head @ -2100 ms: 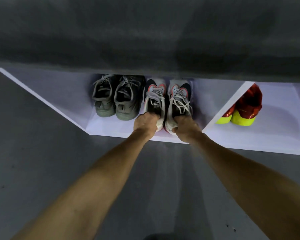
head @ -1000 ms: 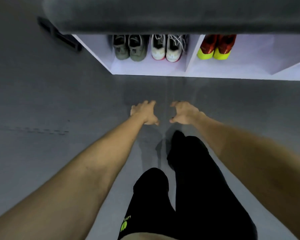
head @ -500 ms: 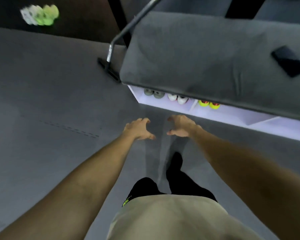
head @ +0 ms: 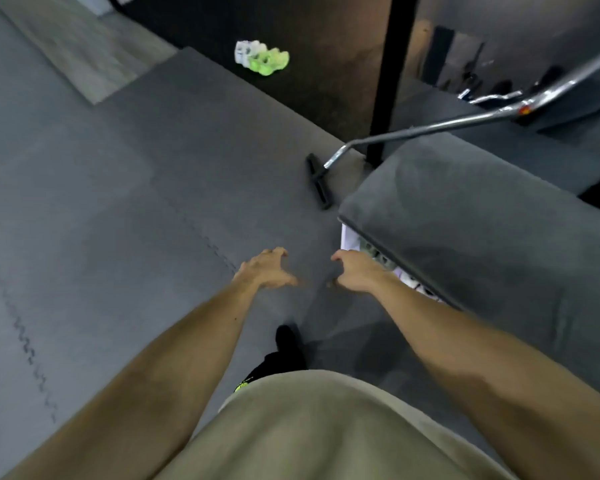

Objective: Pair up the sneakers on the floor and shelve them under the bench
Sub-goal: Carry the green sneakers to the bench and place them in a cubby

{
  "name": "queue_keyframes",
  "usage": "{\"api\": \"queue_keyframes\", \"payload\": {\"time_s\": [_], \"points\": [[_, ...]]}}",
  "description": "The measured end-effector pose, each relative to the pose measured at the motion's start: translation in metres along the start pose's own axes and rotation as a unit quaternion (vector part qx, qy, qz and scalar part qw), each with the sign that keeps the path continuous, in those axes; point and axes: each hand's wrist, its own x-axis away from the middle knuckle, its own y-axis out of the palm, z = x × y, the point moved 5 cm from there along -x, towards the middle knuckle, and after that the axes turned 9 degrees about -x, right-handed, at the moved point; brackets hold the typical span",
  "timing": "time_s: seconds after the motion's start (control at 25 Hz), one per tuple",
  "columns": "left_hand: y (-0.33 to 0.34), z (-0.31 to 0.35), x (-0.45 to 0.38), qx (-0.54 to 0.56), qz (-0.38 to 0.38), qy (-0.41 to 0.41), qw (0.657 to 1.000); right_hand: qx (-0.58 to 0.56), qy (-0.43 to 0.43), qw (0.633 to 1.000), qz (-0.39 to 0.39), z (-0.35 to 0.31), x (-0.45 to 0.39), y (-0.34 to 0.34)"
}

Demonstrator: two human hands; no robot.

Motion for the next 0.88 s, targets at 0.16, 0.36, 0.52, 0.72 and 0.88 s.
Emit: {"api": "queue_keyframes", "payload": {"time_s": [0.16,0.36,0.52,0.72,0.88], "points": [[-0.034,-0.058,-0.037,0.044,0.008,-0.031,0.999,0.037,-0.017,0.999,-0.026,-0.056,-0.063,-0.003],[-0.097,-0.124,-0.097,0.077,0.01,-0.033,0.996,0.051,-0.018,0.998,-0.023,-0.129,-0.148,-0.016],[-0.154,-0.16,-0.137,0.088,0.016,-0.023,0.996,0.049,-0.015,0.998,-0.025,-0.182,-0.208,-0.034],[-0.21,-0.191,-0.191,0.092,0.032,-0.024,0.995,0.04,-0.031,0.999,-0.014,-0.227,-0.281,-0.061],[-0.272,-0.213,-0.266,0.095,0.021,-0.034,0.995,0.039,-0.018,0.999,-0.03,-0.259,-0.371,-0.091]]}}
